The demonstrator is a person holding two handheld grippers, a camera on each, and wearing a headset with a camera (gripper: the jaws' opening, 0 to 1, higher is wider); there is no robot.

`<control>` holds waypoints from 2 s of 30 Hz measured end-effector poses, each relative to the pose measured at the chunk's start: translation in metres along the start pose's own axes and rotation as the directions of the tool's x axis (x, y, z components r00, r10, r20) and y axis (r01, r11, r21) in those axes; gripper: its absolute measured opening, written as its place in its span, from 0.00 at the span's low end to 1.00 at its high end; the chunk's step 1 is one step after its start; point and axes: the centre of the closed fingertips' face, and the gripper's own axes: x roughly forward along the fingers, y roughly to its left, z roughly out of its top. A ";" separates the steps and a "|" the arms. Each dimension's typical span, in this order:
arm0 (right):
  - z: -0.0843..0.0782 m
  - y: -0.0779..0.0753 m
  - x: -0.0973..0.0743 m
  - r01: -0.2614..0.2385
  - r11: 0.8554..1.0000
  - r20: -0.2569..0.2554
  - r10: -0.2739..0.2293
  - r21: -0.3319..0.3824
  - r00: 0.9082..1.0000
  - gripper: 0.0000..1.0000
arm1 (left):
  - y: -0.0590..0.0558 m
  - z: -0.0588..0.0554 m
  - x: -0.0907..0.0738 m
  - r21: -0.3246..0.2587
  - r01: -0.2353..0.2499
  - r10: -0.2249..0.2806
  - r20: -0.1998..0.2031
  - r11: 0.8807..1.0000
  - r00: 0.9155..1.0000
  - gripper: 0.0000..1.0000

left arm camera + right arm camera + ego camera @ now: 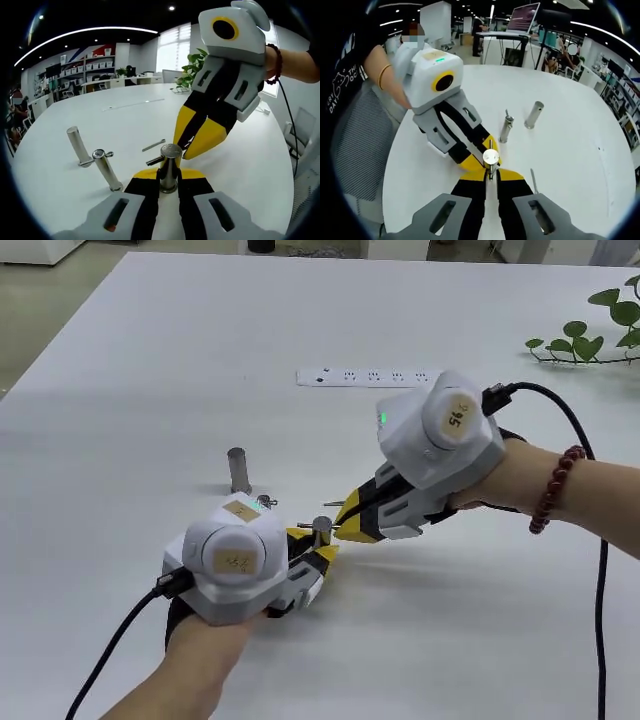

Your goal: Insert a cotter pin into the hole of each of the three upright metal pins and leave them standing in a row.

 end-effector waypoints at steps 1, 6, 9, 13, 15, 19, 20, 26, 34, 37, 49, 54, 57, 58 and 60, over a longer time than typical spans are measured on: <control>0.000 0.000 -0.001 0.002 1.000 0.002 -0.002 0.003 1.000 0.04 | 0.000 0.000 0.000 0.000 0.000 0.000 0.000 1.000 1.000 0.11; -0.001 0.001 -0.008 0.008 1.000 0.017 -0.008 0.021 1.000 0.06 | 0.000 0.000 0.000 0.003 0.001 -0.001 -0.002 1.000 1.000 0.11; -0.003 0.001 -0.011 0.018 0.999 0.011 -0.019 0.031 1.000 0.05 | 0.000 0.000 0.000 0.005 0.002 -0.002 -0.003 1.000 1.000 0.11; -0.006 0.001 -0.013 0.024 0.999 0.007 -0.024 0.040 1.000 0.02 | 0.000 0.000 0.000 0.006 0.002 -0.002 -0.004 1.000 1.000 0.11; -0.006 0.000 -0.013 0.029 0.999 0.006 -0.029 0.041 1.000 0.00 | 0.000 0.000 0.000 0.008 0.002 -0.002 -0.004 1.000 1.000 0.11; -0.005 -0.001 -0.011 0.027 0.999 0.011 -0.028 0.046 1.000 0.00 | 0.000 0.000 0.000 0.007 0.002 -0.002 -0.004 1.000 1.000 0.11; -0.005 0.000 -0.011 0.027 0.999 0.011 -0.028 0.045 1.000 0.00 | 0.000 0.000 0.000 0.008 0.003 -0.002 -0.004 1.000 1.000 0.11; -0.002 0.000 -0.008 0.024 0.999 0.016 -0.025 0.046 1.000 0.00 | 0.000 0.000 0.000 0.009 0.006 -0.006 -0.005 1.000 1.000 0.11; -0.001 -0.001 -0.006 0.023 0.999 0.016 -0.024 0.036 1.000 0.00 | 0.000 0.000 0.000 0.004 0.008 -0.008 -0.004 1.000 1.000 0.11; 0.001 -0.001 -0.005 0.024 0.999 0.022 -0.025 0.026 0.999 0.00 | 0.000 0.000 0.000 0.004 0.007 -0.007 -0.004 1.000 1.000 0.11; 0.001 -0.002 -0.005 0.034 0.999 0.026 -0.035 0.031 0.999 0.00 | 0.000 -0.002 0.001 0.029 0.001 -0.001 -0.015 1.000 1.000 0.11; 0.001 -0.002 -0.005 0.036 0.999 0.033 -0.037 0.038 0.999 0.00 | 0.001 -0.010 0.000 0.043 -0.001 0.003 -0.054 0.999 0.999 0.11; 0.004 -0.002 -0.005 0.036 0.998 0.046 -0.038 0.042 0.998 0.00 | 0.002 -0.011 -0.001 0.044 -0.002 0.005 -0.061 0.999 0.998 0.14; 0.004 -0.003 -0.005 0.038 0.998 0.047 -0.040 0.044 0.998 0.02 | 0.001 -0.011 -0.002 0.044 0.002 0.000 -0.062 0.999 0.998 0.15; 0.005 -0.003 -0.005 0.040 0.998 0.052 -0.042 0.042 0.998 0.06 | 0.001 -0.009 -0.003 0.041 0.009 -0.007 -0.057 0.999 0.998 0.18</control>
